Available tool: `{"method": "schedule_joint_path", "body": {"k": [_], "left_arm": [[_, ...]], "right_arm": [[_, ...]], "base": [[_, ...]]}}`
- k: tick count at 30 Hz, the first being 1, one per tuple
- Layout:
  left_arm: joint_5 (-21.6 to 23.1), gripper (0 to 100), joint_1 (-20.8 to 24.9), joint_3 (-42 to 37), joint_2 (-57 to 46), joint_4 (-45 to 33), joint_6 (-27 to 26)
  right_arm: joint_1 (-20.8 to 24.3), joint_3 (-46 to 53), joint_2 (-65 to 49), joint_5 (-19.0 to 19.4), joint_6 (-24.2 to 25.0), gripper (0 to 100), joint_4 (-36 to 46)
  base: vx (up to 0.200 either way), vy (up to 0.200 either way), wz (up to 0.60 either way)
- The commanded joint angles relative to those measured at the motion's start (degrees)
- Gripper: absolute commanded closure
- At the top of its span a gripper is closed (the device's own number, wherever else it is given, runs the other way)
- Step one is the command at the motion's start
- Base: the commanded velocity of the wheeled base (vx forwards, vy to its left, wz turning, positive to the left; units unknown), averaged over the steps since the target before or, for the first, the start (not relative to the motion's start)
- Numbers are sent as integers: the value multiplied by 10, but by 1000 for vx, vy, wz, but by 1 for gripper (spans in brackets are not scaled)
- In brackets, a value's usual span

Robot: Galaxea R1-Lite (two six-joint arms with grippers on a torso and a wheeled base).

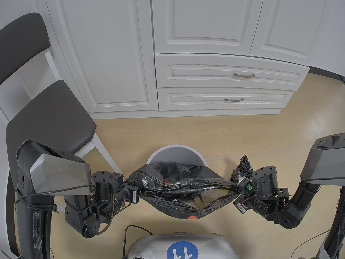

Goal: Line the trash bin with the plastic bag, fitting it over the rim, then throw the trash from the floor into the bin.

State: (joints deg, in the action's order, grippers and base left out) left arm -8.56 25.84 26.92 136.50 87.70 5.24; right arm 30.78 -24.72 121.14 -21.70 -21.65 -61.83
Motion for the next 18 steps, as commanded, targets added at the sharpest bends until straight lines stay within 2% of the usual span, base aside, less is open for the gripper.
{"method": "schedule_joint_path", "body": {"k": [1, 8, 9, 15, 16, 18], "left_arm": [[5, 100, -9, 3, 2, 0, 0], [6, 100, -13, 8, 3, 1, 1], [6, 100, -13, 8, 2, 1, 1], [6, 100, -9, 2, -4, 1, 2], [6, 100, -8, 2, -4, 1, 1], [6, 100, -7, 2, -5, 1, 1]], "right_arm": [[5, 11, 7, 0, -2, 100, 0], [11, 14, 23, 0, -14, 100, -4], [14, 13, 24, 0, -13, 0, -7], [24, 31, -26, 16, -9, 0, -22], [29, 56, -66, 37, -12, 0, -24], [33, 71, -93, 45, -14, 0, -23]], "base": [[0, 0, 0], [0, 0, 0], [0, 0, 0], [0, 0, 0], [0, 0, 0], [0, 0, 0]]}}
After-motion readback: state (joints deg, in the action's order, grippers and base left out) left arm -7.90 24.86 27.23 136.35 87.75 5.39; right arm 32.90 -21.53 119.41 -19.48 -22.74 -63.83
